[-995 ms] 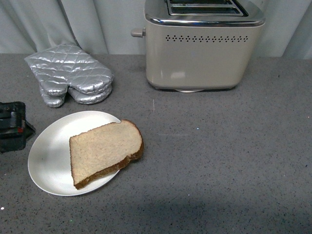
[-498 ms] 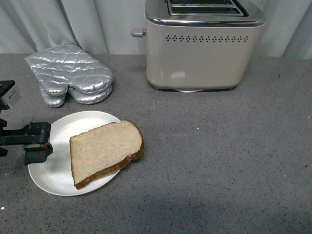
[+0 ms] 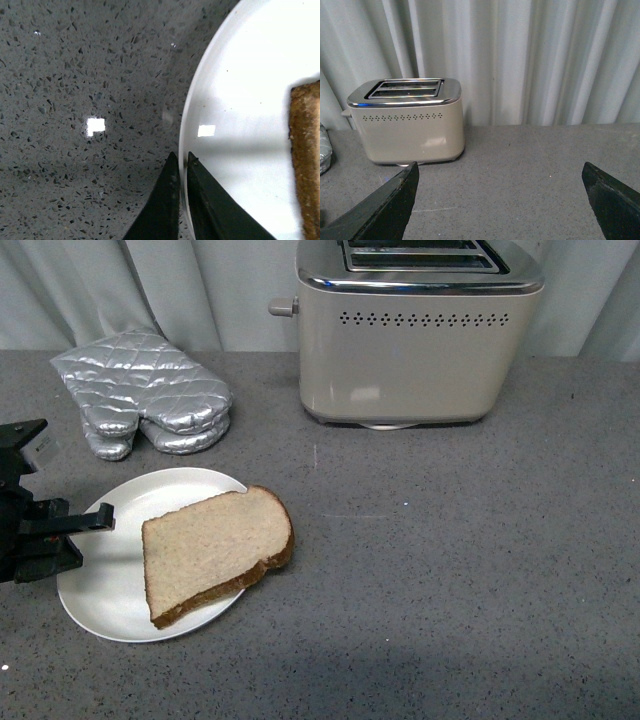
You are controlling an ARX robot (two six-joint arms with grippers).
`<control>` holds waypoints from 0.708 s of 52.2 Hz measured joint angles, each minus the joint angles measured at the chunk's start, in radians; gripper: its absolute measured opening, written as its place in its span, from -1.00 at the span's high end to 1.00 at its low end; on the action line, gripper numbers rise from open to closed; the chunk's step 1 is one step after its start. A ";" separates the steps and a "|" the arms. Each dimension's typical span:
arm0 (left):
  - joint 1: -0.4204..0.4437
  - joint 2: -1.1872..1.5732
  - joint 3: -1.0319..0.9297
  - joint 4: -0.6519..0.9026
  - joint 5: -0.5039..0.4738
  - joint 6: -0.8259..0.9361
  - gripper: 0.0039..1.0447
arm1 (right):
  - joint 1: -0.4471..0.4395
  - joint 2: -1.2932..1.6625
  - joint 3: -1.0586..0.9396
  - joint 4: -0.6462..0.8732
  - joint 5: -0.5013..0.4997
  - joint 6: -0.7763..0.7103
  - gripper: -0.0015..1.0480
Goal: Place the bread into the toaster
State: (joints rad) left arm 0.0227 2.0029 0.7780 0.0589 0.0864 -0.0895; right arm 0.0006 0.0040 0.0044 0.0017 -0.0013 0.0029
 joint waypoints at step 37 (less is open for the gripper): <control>-0.311 -0.002 0.112 -0.021 0.149 -0.361 0.94 | 0.000 0.000 0.000 0.000 0.000 0.000 -0.81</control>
State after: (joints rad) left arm -0.2882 2.0006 0.8902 0.0380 0.2356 -0.4503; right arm 0.0006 0.0040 0.0044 0.0017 -0.0013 0.0029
